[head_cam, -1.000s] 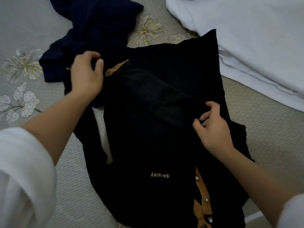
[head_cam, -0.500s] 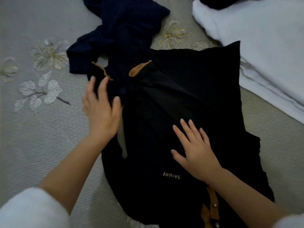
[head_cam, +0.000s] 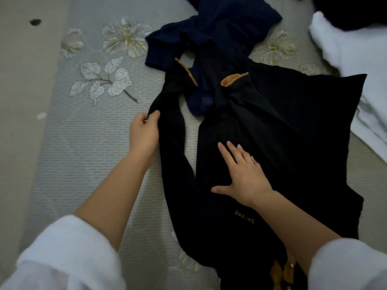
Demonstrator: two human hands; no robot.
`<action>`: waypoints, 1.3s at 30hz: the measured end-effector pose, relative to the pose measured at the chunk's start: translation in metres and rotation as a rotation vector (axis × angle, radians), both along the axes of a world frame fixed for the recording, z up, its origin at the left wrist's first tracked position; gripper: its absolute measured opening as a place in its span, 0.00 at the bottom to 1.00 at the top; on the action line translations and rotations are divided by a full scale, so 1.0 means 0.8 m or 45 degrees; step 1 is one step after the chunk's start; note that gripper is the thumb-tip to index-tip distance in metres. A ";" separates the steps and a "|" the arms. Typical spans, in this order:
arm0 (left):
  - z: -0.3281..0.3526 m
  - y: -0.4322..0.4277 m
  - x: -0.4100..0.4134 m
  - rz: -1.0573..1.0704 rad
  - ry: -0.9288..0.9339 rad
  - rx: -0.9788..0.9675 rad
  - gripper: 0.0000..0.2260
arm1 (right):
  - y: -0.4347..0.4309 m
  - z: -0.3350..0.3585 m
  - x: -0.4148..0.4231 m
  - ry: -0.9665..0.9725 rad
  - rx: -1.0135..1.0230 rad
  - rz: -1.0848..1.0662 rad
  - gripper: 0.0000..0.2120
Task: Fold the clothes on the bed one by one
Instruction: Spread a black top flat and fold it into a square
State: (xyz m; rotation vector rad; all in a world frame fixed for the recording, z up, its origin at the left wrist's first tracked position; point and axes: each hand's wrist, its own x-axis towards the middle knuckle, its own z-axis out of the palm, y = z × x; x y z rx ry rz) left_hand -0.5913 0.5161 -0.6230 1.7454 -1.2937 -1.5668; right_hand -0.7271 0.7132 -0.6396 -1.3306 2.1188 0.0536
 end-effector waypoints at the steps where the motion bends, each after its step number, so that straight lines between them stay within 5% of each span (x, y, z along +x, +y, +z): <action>1: 0.008 -0.001 0.012 0.154 0.083 0.005 0.07 | -0.003 0.004 0.000 0.010 0.002 -0.002 0.58; 4: 0.037 -0.007 0.061 0.528 0.331 -0.002 0.06 | -0.013 0.013 0.002 0.034 0.050 0.014 0.62; 8: 0.075 -0.008 0.095 0.679 0.248 -0.401 0.08 | -0.021 0.020 0.002 0.054 0.156 0.038 0.60; 12: 0.079 0.014 0.073 0.138 -0.108 -0.723 0.07 | -0.026 0.024 0.003 0.067 0.234 0.074 0.59; 14: 0.060 0.024 0.070 -0.269 -0.477 -0.634 0.05 | -0.027 0.024 0.003 0.075 0.268 0.091 0.59; 16: 0.035 0.032 0.081 -0.376 -0.581 -0.373 0.12 | -0.028 0.023 0.004 0.083 0.295 0.101 0.59; 20: 0.008 0.037 0.107 0.024 -0.414 -0.069 0.10 | -0.031 0.022 0.006 0.118 0.338 0.139 0.59; 27: -0.011 -0.003 0.083 0.085 -0.321 -0.033 0.27 | -0.039 0.023 0.011 0.169 0.401 0.201 0.59; 32: 0.005 -0.030 0.070 0.308 0.149 0.438 0.15 | -0.040 0.024 0.012 0.176 0.421 0.216 0.59; 36: 0.044 -0.031 0.098 0.720 0.256 0.179 0.01 | -0.038 0.022 0.010 0.178 0.396 0.216 0.58; 39: 0.073 -0.007 0.108 0.829 0.215 -0.153 0.05 | -0.032 0.018 0.008 0.176 0.349 0.219 0.57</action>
